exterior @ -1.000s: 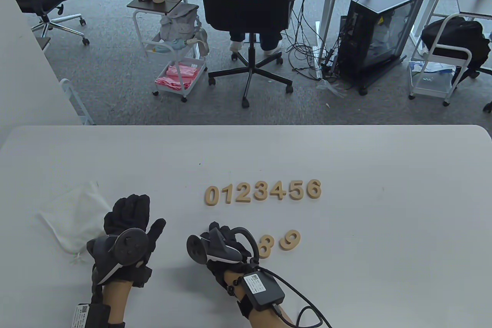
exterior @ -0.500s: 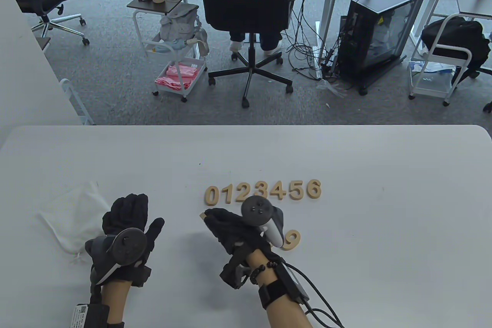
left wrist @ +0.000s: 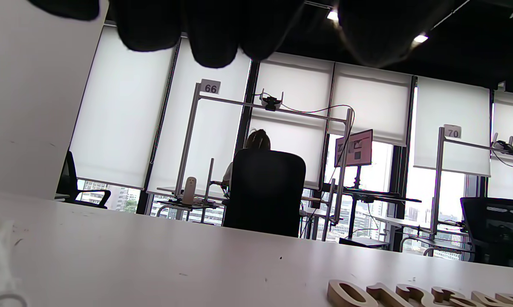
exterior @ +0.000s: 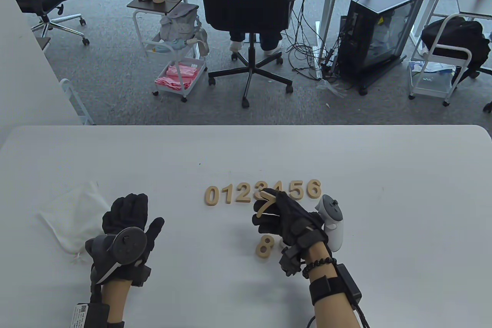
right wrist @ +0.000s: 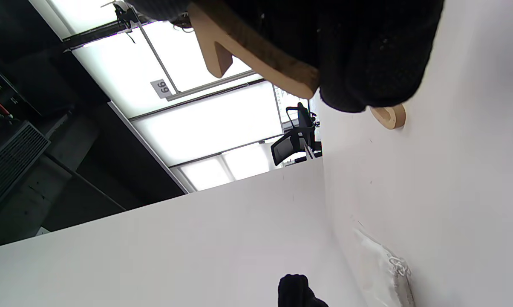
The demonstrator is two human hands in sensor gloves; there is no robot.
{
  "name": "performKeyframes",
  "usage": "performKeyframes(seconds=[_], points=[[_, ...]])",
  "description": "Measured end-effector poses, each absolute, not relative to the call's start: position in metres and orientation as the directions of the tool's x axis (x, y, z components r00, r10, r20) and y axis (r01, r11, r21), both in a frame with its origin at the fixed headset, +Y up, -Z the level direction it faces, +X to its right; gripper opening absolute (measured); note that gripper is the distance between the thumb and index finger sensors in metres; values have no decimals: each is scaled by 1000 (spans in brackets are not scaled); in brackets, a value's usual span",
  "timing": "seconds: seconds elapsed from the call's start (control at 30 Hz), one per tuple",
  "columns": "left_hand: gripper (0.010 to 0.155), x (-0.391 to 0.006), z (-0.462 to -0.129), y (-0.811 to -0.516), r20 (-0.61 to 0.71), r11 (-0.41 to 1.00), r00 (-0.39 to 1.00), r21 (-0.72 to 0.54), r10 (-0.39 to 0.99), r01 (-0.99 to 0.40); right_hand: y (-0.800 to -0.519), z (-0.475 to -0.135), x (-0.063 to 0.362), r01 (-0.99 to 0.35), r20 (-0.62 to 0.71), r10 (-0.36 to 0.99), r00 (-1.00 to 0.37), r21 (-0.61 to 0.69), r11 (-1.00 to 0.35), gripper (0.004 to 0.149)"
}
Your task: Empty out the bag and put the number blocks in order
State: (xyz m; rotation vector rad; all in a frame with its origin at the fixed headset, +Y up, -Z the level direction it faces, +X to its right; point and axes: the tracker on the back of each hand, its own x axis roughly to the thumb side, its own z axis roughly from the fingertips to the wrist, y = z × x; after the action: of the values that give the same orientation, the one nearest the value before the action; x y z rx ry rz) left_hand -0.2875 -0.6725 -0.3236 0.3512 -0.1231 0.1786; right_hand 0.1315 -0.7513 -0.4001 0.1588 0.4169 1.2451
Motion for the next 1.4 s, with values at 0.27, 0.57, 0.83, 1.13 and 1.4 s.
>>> performKeyframes(seconds=[0.27,0.57,0.83,1.13,1.4], points=[[75,-287,-324,-673,149,925,979,332,142,-185,-745,-389,183,-942,-129,968,217,234,242,61],[75,-286,-324,-673,143,929,980,325,137,-177,-725,-388,224,-999,-84,996,17,39,20,50],[75,-287,-324,-672,138,927,982,333,132,-171,-706,-406,260,-907,-172,910,-378,-130,-401,70],[75,-289,-324,-671,124,924,983,343,132,-168,-701,-439,256,-528,-277,556,-784,-173,-831,64],[75,-292,-323,-670,118,921,983,350,138,-171,-712,-467,250,-307,-379,362,-852,-198,-931,55]])
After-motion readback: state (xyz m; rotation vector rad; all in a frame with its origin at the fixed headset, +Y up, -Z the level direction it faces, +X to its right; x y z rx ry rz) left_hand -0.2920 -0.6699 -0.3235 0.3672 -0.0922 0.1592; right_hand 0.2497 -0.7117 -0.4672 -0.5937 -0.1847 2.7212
